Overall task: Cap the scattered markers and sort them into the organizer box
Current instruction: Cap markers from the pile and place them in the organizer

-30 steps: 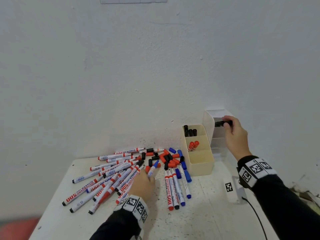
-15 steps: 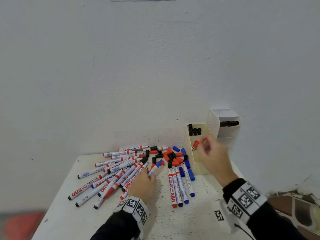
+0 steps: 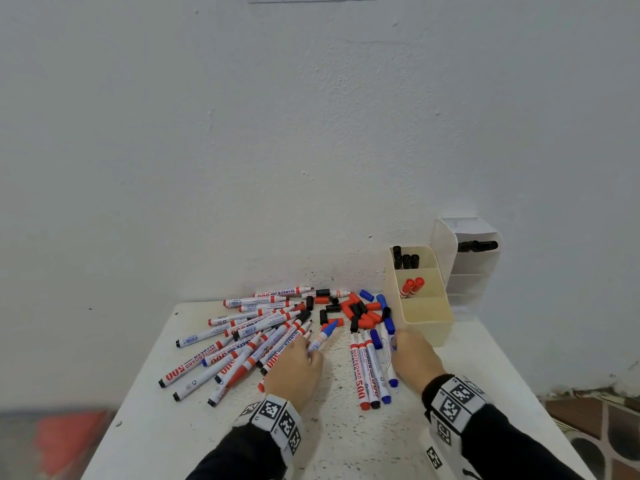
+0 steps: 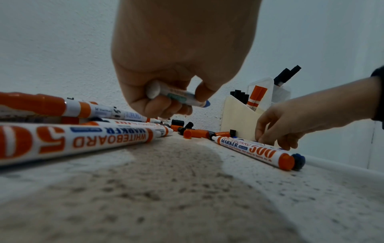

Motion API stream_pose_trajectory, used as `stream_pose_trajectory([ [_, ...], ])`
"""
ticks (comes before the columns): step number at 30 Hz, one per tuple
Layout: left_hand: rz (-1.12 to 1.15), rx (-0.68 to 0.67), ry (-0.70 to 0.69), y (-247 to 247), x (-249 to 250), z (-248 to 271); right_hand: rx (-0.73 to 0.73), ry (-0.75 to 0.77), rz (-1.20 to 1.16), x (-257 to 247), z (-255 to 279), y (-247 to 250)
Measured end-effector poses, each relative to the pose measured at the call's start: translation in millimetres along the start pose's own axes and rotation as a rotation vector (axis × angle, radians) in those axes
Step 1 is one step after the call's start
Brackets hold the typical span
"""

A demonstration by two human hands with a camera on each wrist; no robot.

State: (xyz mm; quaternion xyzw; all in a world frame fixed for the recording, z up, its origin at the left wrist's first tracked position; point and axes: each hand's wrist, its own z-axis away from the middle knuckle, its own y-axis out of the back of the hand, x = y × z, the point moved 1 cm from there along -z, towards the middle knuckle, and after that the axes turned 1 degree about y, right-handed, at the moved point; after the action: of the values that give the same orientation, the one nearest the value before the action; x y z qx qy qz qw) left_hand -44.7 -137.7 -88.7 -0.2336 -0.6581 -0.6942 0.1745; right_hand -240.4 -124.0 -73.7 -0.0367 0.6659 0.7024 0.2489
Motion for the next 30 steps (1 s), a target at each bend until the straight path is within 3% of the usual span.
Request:
stream_pose_trajectory([
  [4, -0.021, 0.017, 0.001, 2.1, 0.1, 3.6, 0.018, -0.028, -0.212, -0.9, 1.1, 2.5],
  [8, -0.065, 0.020, -0.023, 2.2, 0.8, 6.6, -0.065, 0.242, -0.296, -13.8, 8.6, 6.5],
  [11, -0.069, 0.009, -0.036, 2.5, 1.4, 8.5, 0.023, 0.380, -0.360, -24.7, 11.3, 7.7],
  [14, -0.056, 0.011, -0.070, 2.3, 1.5, 10.5, 0.188, 0.352, -0.576, -32.5, 11.3, 11.3],
  [16, -0.061, 0.012, -0.096, 2.1, 2.3, 11.9, 0.215, 0.313, -0.671, -36.5, 11.8, 11.6],
  [25, -0.040, 0.031, -0.244, 7.1, 6.2, 19.0, -0.037, 0.284, -0.773, -37.7, 11.0, 3.4],
  [30, -0.129, 0.031, -0.325, 9.7, 16.2, 26.8, 0.002, 0.187, -0.673, -39.4, 7.5, -2.2],
])
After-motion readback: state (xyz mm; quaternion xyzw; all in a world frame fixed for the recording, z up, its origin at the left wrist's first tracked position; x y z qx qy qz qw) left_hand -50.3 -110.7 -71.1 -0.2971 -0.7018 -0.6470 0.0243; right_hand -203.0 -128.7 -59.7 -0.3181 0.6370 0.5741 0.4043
